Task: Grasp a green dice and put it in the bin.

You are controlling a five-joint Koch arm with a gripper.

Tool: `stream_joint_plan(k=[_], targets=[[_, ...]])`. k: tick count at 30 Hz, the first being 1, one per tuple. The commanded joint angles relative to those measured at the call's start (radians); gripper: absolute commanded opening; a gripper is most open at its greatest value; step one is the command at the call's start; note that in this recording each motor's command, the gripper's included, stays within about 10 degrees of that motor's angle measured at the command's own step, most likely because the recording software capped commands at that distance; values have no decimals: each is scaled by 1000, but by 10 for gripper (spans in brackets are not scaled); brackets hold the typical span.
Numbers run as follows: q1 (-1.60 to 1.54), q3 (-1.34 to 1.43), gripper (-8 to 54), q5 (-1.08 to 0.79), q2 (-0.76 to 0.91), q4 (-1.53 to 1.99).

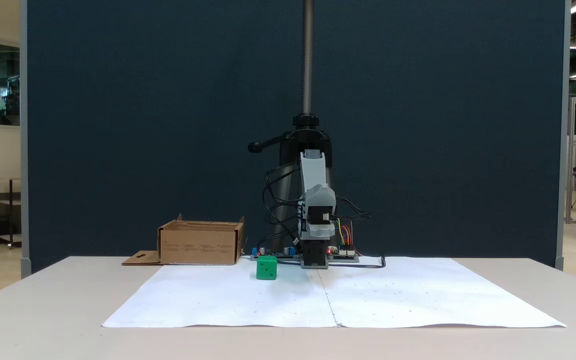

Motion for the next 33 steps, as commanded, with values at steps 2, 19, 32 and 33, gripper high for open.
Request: stream_joint_plan(k=[2,19,32,33], targets=[[-23,64,443,-71,103,-23],[-18,64,444,-71,101,-23],[5,64,427,-78,103,-5],[9,64,419,-80,103,-2]])
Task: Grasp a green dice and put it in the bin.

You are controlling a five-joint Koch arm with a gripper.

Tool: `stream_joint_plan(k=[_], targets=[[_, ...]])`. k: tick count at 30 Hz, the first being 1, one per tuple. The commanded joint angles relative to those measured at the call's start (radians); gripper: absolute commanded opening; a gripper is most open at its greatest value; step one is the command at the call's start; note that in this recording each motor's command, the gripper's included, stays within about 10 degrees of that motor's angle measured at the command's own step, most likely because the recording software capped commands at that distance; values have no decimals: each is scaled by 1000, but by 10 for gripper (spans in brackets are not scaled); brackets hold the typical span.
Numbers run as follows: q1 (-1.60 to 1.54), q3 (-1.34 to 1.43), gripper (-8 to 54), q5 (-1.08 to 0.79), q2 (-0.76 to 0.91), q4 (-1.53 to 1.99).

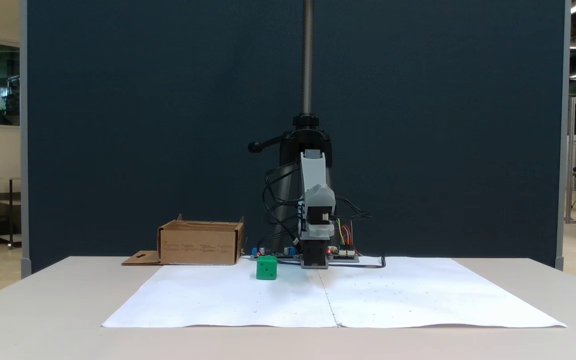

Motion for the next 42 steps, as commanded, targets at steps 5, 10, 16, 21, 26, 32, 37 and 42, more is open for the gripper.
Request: stream_joint_plan(k=[5,10,16,21,26,32,37,42], targets=[[6,32,396,-80,103,94],[37,-193,396,-78,101,440],[86,-477,396,-71,101,846],[89,-710,395,-32,84,1175],[98,-914,395,-18,11,1472],[152,-985,395,-18,-51,1793],[262,-1009,395,-67,-66,2049],[374,-1020,396,-169,-67,2203]])
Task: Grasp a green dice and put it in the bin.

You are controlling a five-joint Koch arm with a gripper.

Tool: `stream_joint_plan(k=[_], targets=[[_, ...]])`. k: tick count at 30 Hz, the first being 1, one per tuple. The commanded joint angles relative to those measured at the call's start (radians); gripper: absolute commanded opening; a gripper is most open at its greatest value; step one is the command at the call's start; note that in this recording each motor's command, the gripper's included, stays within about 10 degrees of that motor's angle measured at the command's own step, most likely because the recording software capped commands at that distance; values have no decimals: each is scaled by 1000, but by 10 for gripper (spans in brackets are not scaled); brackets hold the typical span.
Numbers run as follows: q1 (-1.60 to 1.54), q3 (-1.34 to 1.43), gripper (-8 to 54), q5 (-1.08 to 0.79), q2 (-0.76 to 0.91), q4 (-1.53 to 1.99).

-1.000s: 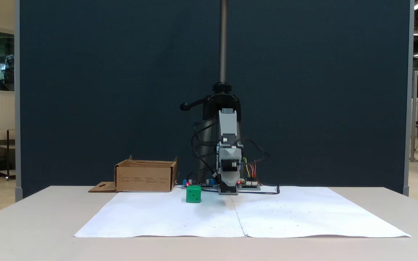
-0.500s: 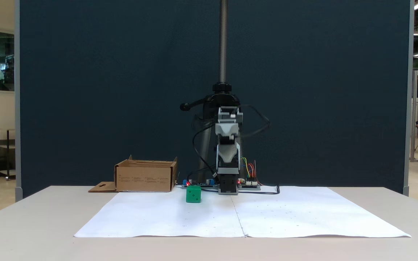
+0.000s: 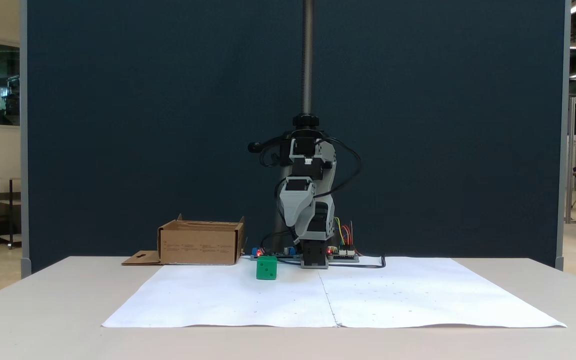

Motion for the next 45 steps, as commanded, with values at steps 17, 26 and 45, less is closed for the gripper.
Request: stream_joint_plan(k=[17,26,45], targets=[[407,-43,435,-503,-8,78],[614,-31,436,-711,-37,78],[683,227,437,-1062,-101,-288]])
